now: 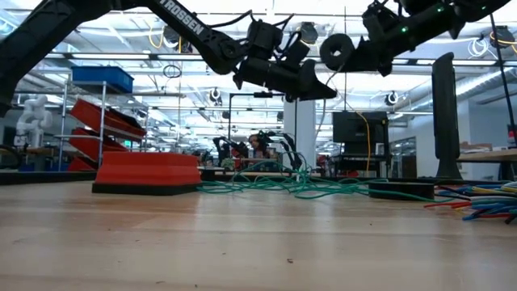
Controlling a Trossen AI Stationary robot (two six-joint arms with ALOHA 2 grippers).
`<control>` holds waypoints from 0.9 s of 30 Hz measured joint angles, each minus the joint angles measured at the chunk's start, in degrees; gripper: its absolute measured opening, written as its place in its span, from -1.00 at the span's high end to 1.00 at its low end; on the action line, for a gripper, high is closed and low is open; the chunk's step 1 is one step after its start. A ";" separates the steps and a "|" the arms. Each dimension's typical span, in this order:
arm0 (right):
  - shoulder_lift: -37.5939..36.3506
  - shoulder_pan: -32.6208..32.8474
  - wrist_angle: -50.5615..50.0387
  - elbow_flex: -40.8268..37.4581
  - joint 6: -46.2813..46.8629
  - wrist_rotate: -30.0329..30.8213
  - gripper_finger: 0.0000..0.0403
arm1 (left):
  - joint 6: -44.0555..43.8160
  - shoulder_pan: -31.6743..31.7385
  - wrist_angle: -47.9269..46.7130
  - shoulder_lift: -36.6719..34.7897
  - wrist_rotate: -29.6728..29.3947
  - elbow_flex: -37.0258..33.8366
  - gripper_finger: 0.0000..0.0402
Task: Coiling cords
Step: Coil the white wire cable on the spool
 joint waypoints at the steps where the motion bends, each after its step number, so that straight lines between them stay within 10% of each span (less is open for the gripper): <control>1: -0.42 0.00 -0.52 0.00 -0.59 1.03 1.00 | 0.56 0.01 0.12 -0.17 -0.09 0.02 0.79; 12: -2.78 -0.03 -4.23 0.00 -4.78 9.95 1.00 | 1.94 0.04 -3.03 -0.90 -0.68 0.02 0.79; 27: -2.63 -0.05 -10.57 0.00 -4.50 7.23 1.00 | 4.00 1.41 -9.36 -0.90 -0.68 0.02 0.79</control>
